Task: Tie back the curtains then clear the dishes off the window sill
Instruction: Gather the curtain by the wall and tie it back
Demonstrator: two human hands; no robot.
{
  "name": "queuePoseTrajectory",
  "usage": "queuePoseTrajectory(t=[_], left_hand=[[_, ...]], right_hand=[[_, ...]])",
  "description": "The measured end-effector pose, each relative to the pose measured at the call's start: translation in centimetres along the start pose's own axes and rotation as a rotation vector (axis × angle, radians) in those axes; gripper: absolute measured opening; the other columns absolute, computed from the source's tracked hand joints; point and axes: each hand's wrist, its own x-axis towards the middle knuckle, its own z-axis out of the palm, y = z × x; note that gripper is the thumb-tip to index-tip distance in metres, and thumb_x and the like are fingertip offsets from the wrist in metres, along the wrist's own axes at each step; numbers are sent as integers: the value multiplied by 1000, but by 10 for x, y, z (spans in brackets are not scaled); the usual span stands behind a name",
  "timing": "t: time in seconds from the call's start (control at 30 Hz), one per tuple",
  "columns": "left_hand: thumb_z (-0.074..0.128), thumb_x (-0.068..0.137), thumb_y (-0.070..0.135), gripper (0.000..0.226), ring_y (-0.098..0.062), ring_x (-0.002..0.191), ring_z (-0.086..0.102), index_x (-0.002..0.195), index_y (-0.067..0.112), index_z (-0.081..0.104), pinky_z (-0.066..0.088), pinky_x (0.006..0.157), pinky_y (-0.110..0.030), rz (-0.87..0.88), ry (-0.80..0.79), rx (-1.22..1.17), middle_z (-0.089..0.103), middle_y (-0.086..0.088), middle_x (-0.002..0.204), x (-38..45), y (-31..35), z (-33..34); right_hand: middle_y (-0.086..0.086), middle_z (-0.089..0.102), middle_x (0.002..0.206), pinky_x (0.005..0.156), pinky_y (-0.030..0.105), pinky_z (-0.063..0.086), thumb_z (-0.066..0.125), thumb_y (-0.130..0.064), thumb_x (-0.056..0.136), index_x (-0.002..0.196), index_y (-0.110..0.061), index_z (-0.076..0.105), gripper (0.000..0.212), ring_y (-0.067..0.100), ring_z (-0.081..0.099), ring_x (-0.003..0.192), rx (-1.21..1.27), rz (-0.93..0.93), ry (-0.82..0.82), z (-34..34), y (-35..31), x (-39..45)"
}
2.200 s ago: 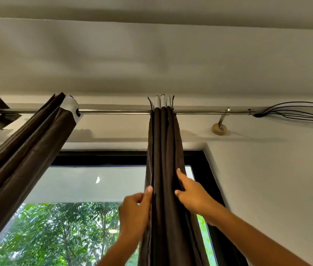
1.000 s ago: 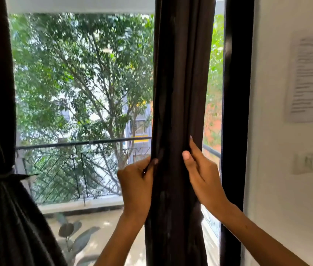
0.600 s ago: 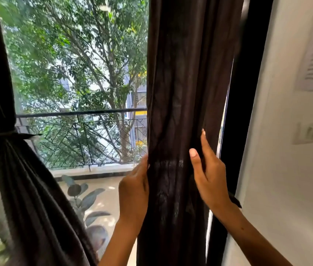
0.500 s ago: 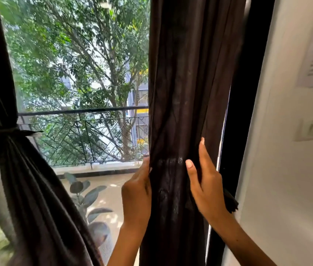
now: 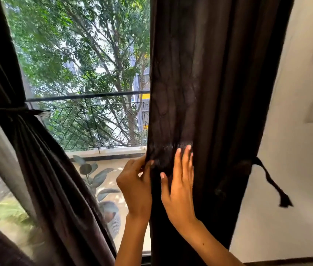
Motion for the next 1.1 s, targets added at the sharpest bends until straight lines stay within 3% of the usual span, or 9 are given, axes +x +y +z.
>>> queuePoseTrajectory(t=[0.13,0.27,0.33,0.4,0.5,0.6,0.67,0.87,1.1], left_hand=[[74,76,-1,22,-2,69,64,93,14,75,52,68,-22,-60,48,-79,69,11,80,-2,-6,-3],[72,78,-3,28,-2,74,66,100,15,74,52,73,-19,-90,28,-112,71,8,86,-3,-10,-5],[70,79,-4,29,-5,78,67,102,13,73,52,74,-18,-86,18,-113,73,4,89,-3,-10,-4],[69,79,-5,28,-8,79,68,102,11,73,54,73,-22,-74,14,-110,73,2,89,-2,-9,-2],[69,79,-6,28,-13,76,68,100,13,74,57,69,-31,-73,26,-98,72,2,87,-2,-8,1],[69,78,-7,26,-14,70,66,95,12,75,56,64,-36,-31,47,-49,69,2,82,-3,-8,5],[68,76,-5,25,-10,68,62,92,13,75,55,61,-34,0,72,2,65,3,79,-4,-8,6],[60,80,8,20,0,74,57,94,7,75,39,68,-3,49,56,14,64,5,83,-15,-1,8],[62,86,8,24,14,88,61,109,8,70,44,76,-4,54,10,-56,68,9,99,-20,-2,10]], right_hand=[[11,-20,156,114,45,-1,46,-74,77,149,-14,-15,111,22,-17,144,-20,251,73,2,11,16],[6,-9,158,120,35,6,62,-73,63,148,-15,-16,130,10,-7,145,275,328,-36,3,27,37],[2,6,158,117,26,14,70,-61,64,150,-19,-11,125,4,8,143,405,371,-127,7,30,46],[5,32,152,114,31,29,77,-47,69,152,-18,8,111,9,32,138,499,372,-160,11,30,55],[3,68,114,92,33,52,78,-24,77,132,-10,50,63,11,65,104,494,288,-98,19,30,57],[-5,68,102,75,40,56,72,-26,79,110,-17,65,33,14,67,88,268,164,76,20,25,46],[0,62,107,77,34,55,70,-11,80,105,-10,67,25,18,64,89,142,26,200,21,20,34],[7,59,129,94,21,44,57,1,77,121,-10,63,46,19,61,112,-64,-156,50,19,7,5],[6,40,148,106,20,33,59,4,79,138,-12,46,62,18,45,131,-16,-162,-156,15,17,-1]])
